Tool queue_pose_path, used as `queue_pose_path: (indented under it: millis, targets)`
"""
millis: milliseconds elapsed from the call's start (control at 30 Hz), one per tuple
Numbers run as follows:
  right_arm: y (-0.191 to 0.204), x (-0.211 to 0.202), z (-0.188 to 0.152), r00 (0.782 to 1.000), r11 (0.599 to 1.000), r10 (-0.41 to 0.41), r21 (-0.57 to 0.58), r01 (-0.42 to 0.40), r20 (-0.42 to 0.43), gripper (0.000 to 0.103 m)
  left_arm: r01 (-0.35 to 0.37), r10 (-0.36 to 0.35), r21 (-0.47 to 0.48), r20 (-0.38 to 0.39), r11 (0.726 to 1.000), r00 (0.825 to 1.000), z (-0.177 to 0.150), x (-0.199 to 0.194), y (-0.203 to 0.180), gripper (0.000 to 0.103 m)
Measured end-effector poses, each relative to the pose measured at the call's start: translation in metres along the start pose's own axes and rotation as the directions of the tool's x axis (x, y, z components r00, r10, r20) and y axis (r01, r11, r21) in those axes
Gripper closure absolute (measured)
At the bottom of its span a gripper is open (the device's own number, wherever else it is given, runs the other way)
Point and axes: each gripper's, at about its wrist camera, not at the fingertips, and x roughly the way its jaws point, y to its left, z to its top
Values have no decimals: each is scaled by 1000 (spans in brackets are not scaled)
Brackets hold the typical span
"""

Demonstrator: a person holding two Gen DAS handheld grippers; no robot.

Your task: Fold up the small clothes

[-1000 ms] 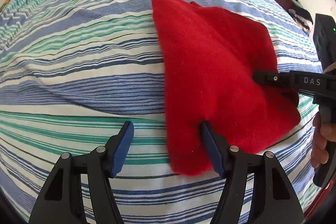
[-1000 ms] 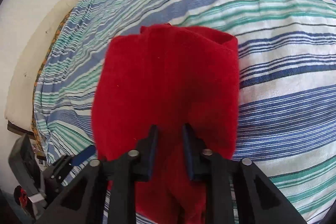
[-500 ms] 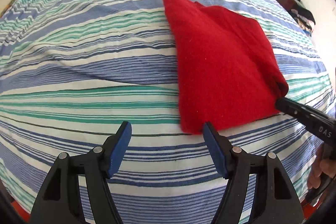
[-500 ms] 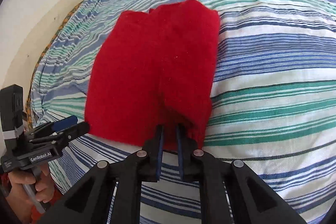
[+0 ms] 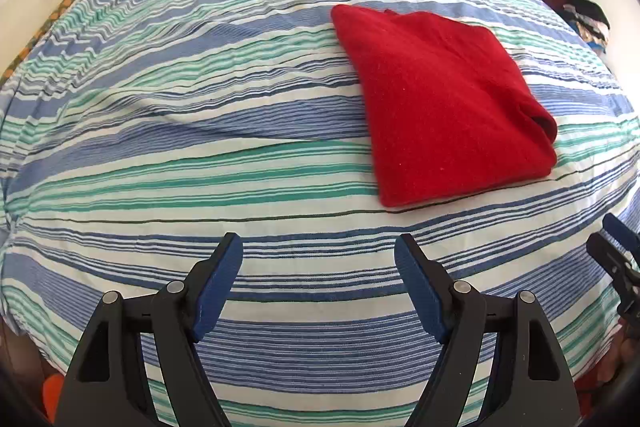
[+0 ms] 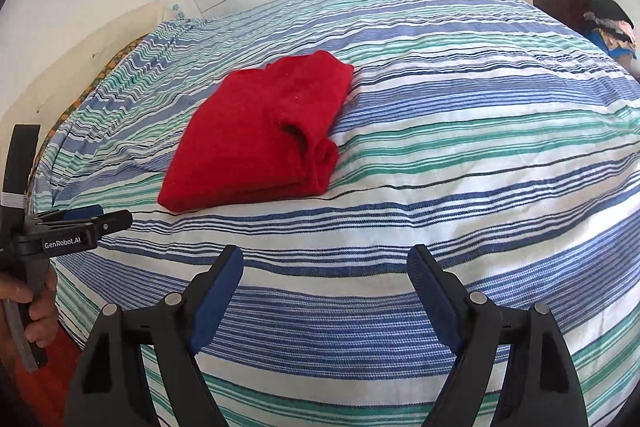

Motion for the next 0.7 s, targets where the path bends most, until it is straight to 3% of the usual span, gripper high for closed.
queue_pose_path:
  millis: [167,233,267,333,400,700]
  targets:
    - [-12,8,-24,998,998,-60,-7,60,-29,19,-29,29,0,-8,1000,1000,-17,21,6,14]
    - [-17,17,-34,996,997,-73,-20,72,-47,19,-15,12,-26,-80,1000,997,-31,46,13,10]
    - [-15,20,-36,995,995,-87,-43,85,-46,18,7,-13,-58,-110,998,994,-39,57,19,3]
    - [-8,26,-37,991,990,-118,-86,113,-55,13,45,-51,-102,-53,994,997,-51,63,29,1]
    - [-3,30,-40,989,984,-136,-121,129,-54,7,38,-40,-55,-23,998,999,-56,64,25,1]
    - [0,32,-45,985,974,-170,-154,164,-26,4,14,-14,-38,-10,999,1000,-58,66,18,1]
